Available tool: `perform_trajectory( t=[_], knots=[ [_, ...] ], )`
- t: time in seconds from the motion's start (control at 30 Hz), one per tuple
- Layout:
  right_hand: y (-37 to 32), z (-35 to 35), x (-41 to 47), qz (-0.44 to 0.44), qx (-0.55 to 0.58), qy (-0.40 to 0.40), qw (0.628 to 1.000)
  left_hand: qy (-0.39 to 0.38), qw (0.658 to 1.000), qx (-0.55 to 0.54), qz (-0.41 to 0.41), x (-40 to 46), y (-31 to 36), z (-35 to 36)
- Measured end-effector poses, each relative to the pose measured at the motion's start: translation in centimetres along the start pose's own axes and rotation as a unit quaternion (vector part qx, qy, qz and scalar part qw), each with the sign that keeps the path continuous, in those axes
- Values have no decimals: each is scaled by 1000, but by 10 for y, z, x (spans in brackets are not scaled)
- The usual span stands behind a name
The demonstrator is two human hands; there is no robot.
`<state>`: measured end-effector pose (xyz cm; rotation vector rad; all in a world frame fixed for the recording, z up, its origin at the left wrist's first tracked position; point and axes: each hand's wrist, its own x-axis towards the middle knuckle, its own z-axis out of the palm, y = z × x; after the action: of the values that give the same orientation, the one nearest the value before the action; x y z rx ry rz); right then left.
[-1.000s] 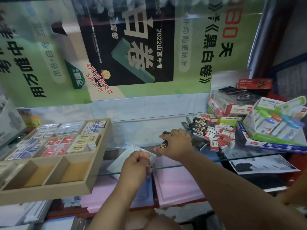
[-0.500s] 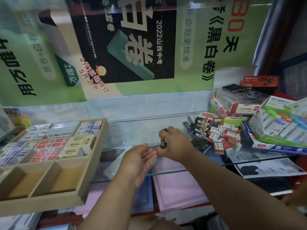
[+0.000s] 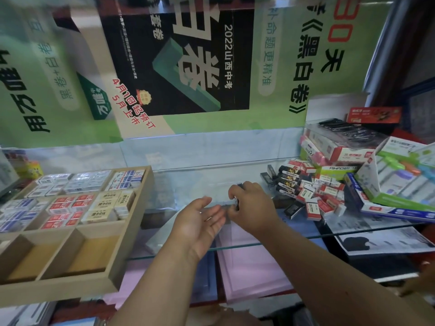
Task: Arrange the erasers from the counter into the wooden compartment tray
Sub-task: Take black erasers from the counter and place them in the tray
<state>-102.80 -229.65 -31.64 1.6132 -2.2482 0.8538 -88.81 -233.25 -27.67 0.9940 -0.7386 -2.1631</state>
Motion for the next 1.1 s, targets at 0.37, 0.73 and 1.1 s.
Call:
perform_trajectory(
  t=[0.37,0.73,1.1],
  knots=[
    [7,-4,12,148,155,-34,976,-38,994,-73,-71,7,1,9],
    [-37,-12,13,195,334,-4,922,-33,978,-185,-85,-5,-11,31],
    [-61,-47,16,-80,190,-196,959,-64,984,-158,-44,-9,9,6]
  ],
)
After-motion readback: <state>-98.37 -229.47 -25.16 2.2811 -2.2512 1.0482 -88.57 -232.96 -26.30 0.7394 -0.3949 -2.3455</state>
